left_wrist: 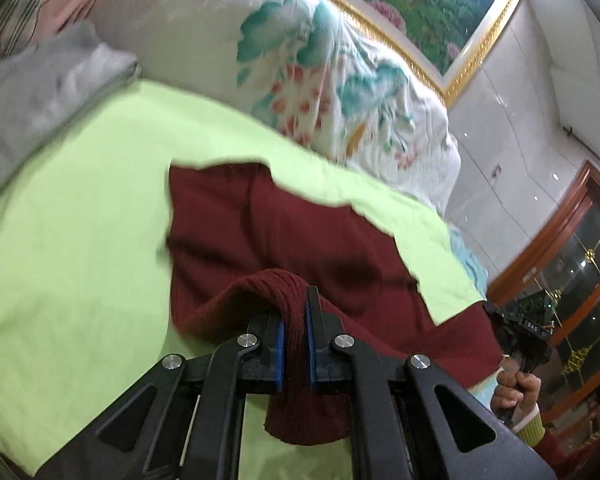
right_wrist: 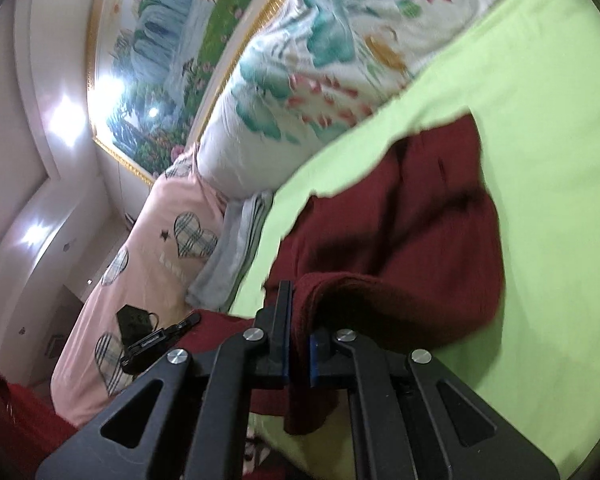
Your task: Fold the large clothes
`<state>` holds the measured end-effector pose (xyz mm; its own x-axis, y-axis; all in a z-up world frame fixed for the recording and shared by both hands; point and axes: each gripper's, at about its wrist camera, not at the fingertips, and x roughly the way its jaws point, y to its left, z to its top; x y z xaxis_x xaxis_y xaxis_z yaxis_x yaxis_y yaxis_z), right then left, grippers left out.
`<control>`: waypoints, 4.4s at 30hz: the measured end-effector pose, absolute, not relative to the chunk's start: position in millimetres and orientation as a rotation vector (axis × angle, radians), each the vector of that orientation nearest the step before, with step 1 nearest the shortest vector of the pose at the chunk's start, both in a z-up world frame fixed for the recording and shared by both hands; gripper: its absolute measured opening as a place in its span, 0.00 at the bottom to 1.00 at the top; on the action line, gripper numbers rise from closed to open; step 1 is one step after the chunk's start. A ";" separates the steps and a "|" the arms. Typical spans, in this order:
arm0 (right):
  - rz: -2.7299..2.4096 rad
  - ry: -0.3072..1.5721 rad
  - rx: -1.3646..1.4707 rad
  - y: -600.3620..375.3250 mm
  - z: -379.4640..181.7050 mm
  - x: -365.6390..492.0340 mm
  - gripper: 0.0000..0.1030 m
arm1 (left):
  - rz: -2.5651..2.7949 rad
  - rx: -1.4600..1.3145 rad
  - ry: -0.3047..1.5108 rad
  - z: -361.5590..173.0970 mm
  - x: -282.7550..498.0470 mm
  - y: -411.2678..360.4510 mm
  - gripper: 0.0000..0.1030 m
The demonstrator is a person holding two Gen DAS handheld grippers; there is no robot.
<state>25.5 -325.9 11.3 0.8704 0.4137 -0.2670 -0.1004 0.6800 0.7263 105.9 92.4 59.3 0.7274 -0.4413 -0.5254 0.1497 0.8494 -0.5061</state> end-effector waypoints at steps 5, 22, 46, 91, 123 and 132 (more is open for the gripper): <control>0.185 0.470 0.730 -356.6 31.7 97.4 0.06 | -0.271 -0.435 0.669 76.3 180.3 93.8 0.06; -0.112 0.731 0.790 -433.3 -61.0 263.0 0.05 | -0.074 -0.405 0.930 -49.5 373.0 86.5 0.08; -0.107 0.718 0.602 -375.4 -43.3 226.8 0.42 | -0.055 -0.356 0.939 -33.6 329.1 63.5 0.32; 0.089 0.598 0.725 -305.6 2.9 153.0 0.45 | 0.005 -0.580 0.832 14.7 206.7 108.4 0.61; -0.092 0.737 0.533 -214.1 -59.7 261.1 0.07 | 0.058 -0.876 0.815 -76.7 230.6 106.2 0.50; -0.048 0.749 0.603 -224.5 -64.1 262.7 0.07 | -0.114 -0.746 0.710 -18.2 248.6 68.0 0.13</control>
